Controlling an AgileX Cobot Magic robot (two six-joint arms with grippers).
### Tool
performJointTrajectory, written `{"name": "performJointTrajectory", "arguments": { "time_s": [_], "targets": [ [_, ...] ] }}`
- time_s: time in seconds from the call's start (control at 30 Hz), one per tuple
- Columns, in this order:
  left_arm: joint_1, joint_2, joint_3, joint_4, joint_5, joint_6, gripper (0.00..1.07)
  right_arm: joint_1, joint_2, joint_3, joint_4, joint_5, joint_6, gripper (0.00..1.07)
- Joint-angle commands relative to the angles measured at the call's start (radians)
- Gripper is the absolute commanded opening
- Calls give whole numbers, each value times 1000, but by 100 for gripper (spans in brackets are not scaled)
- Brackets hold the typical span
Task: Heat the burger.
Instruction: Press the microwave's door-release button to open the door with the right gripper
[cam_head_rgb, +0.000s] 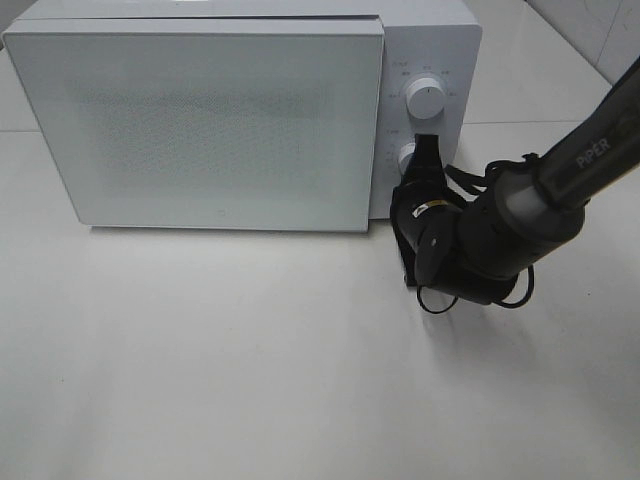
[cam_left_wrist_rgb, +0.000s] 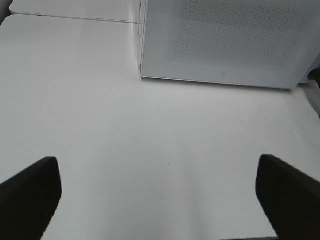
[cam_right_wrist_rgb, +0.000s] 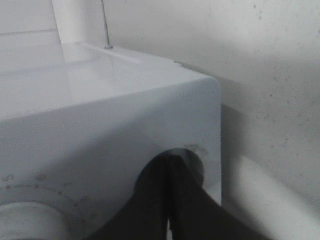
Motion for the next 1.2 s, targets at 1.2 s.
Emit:
{"name": "performJointTrajectory", "arguments": {
  "time_s": [1.2],
  "targets": [
    [4, -15, 1, -4, -10, -8, 98, -5, -81, 9, -92, -85, -30, 0]
  ]
}}
